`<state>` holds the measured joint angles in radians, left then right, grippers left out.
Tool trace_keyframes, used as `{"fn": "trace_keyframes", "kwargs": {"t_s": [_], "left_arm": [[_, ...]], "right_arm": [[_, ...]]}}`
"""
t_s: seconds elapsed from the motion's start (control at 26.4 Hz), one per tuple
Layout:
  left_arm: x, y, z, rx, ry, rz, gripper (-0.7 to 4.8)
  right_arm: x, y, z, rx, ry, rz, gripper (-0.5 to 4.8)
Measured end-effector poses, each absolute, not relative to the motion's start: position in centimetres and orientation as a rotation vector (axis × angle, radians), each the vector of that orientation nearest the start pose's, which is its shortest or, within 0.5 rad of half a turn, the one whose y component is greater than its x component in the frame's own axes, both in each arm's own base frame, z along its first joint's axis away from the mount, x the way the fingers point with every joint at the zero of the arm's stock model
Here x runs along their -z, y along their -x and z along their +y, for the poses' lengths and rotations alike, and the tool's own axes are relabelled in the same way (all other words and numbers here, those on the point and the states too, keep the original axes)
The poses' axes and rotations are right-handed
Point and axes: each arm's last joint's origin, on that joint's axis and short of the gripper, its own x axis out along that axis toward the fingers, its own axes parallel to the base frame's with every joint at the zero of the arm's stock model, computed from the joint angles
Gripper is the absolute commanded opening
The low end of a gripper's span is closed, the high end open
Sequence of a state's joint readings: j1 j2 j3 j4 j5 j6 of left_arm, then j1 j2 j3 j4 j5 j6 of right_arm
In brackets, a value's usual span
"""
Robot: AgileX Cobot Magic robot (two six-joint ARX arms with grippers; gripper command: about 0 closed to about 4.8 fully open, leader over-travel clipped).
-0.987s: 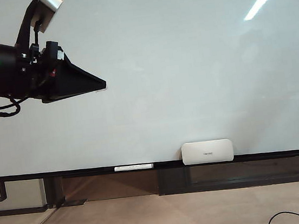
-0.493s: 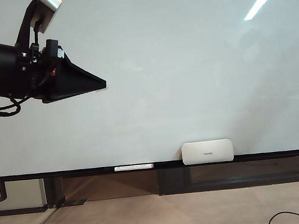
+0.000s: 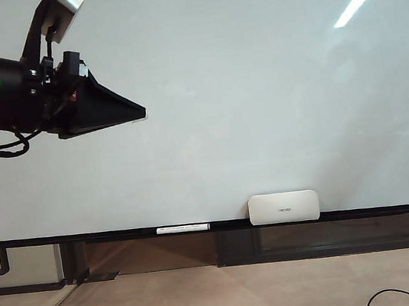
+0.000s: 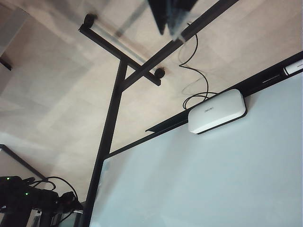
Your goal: Reach to the right to find the marker pen, pick it up, and write the number 14 on the whiteboard.
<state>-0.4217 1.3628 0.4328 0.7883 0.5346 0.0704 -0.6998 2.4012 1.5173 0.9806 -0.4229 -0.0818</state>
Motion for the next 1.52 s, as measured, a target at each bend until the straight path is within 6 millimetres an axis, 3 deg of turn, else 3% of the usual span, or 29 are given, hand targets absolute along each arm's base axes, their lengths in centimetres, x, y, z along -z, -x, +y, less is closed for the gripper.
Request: {"fn": "trace_keyframes", "kwargs": {"t_s": [0.08,0.19,0.91,1.02,1.29,1.52], "left_arm": [[-18.82,-22.37,-11.65,0.959,-0.057,0.113,-0.06],[-18.82,-22.37,-11.65,0.959,-0.057,0.113,-0.06],[-18.82,-22.36,-11.66,0.96,-0.06,0.111,-0.06],[-18.82,-22.36,-11.66,0.96,-0.061,0.111,-0.06],[-18.82,-22.37,-11.65,0.959,-0.061,0.111,-0.06],[-18.82,-22.37,-11.65,0.96,-0.064,0.109,-0.06]], "right_arm": [[-13.94,-39.81,-31.97,0.281,0.142,-0.07,2.5],[-13.94,-39.81,-31.97,0.281,0.151,-0.069,1.98],[-14.0,-39.82,-31.95,0.281,0.184,-0.07,1.96],[-14.01,-39.8,-31.95,0.281,0.184,-0.071,1.53],[-14.09,-39.82,-31.88,0.256,0.193,-0.079,1.52],[-14.13,-39.84,-31.85,0.25,0.195,-0.082,0.45]]}}
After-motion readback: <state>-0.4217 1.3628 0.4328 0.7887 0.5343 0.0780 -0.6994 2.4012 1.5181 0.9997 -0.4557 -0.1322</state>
